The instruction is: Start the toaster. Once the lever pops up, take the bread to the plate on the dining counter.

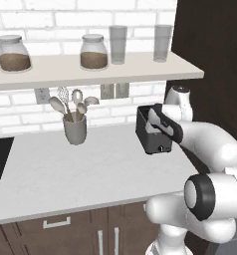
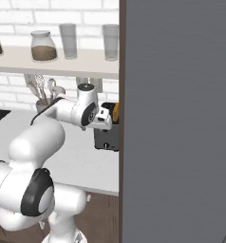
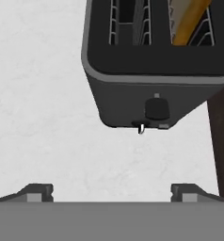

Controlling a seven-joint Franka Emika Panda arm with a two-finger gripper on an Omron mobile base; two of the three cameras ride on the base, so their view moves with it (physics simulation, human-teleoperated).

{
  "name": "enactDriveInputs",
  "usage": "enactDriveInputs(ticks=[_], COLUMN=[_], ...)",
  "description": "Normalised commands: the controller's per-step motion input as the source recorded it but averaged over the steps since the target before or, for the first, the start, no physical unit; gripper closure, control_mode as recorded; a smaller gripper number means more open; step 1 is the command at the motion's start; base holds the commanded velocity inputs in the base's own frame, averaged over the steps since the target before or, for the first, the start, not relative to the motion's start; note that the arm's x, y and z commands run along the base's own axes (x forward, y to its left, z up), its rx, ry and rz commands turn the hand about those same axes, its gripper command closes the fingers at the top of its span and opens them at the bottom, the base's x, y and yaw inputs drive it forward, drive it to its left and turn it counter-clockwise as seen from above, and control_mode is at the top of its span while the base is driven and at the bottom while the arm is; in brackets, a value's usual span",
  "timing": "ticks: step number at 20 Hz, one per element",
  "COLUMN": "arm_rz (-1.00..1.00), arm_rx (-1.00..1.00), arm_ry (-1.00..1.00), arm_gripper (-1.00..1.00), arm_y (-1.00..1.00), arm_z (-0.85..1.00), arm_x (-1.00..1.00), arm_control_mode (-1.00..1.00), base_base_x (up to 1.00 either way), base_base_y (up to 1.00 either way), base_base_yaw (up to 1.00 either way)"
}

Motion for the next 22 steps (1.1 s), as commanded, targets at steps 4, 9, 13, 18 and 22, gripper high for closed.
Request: enactDriveInputs(ticks=[4, 9, 13, 18, 22], arm_rz=[0.00, 0.00, 0.00, 0.00, 0.00], arm_rx=[0.00, 0.00, 0.00, 0.00, 0.00], arm_ry=[0.02, 0.00, 0.00, 0.00, 0.00], arm_gripper=[-1.00, -1.00, -1.00, -1.00, -1.00], arm_y=[-0.01, 0.00, 0.00, -0.03, -0.05], arm_z=[-0.20, -0.22, -0.09, -0.08, -0.15], arm_x=[0.31, 0.29, 0.37, 0.33, 0.22], arm_control_mode=[-1.00, -1.00, -1.00, -1.00, -1.00], base_base_x=[0.00, 0.00, 0.00, 0.00, 0.00], base_base_y=[0.00, 0.00, 0.00, 0.00, 0.00], base_base_yaw=[0.00, 0.00, 0.00, 0.00, 0.00])
